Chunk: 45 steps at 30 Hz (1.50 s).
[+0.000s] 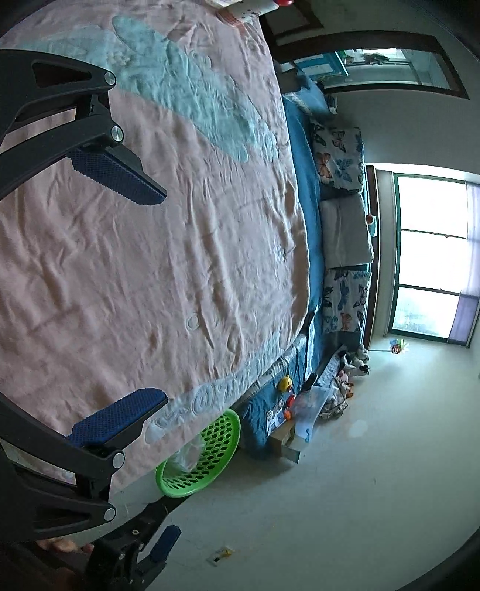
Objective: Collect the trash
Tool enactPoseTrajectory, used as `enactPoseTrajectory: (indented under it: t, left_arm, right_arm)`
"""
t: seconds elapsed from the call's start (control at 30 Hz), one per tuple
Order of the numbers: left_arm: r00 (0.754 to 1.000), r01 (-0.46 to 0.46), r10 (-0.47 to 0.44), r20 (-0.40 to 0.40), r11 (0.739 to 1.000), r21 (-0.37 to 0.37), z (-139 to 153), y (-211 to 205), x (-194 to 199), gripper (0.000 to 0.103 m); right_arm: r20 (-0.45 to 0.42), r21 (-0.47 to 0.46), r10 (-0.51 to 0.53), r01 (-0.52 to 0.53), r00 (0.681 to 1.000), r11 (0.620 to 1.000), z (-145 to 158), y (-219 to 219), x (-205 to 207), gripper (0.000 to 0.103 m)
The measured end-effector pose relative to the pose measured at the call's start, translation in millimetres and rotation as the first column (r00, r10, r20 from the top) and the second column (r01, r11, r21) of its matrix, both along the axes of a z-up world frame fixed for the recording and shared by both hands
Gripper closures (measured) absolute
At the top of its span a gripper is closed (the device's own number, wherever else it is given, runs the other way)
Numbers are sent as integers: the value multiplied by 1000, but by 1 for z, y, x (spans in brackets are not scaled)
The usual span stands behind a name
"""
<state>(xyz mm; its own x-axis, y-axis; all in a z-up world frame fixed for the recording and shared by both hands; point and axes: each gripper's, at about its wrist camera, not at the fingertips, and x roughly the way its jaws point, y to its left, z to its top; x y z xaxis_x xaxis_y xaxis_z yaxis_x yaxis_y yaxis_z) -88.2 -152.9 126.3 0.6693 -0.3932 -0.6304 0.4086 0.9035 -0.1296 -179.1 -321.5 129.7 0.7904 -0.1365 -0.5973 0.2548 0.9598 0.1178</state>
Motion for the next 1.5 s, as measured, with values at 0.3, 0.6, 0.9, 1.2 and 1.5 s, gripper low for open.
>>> enactPoseTrajectory:
  t: [0.3, 0.6, 0.9, 1.2, 1.5]
  left_arm:
    - [1000, -1, 1, 5, 1000, 6, -1, 1, -11, 7]
    - [1000, -18, 18, 6, 1000, 4, -3, 5, -18, 7]
    - [1000, -29, 29, 4, 999, 24, -7, 4, -20, 7]
    - [999, -31, 31, 7, 999, 31, -9, 4, -22, 7]
    - [999, -47, 47, 8, 999, 25, -10, 6, -23, 7]
  right_arm:
    - [6, 11, -4, 4, 1000, 1000, 0, -2, -3, 4]
    - [7, 15, 3, -3, 1000, 1000, -2, 0, -4, 4]
    - [6, 12, 5, -5, 1000, 1000, -3, 4, -4, 4]
    - [4, 13, 5, -5, 1000, 1000, -3, 4, -4, 4]
    - [4, 12, 6, -6, 1000, 1000, -5, 5, -6, 4]
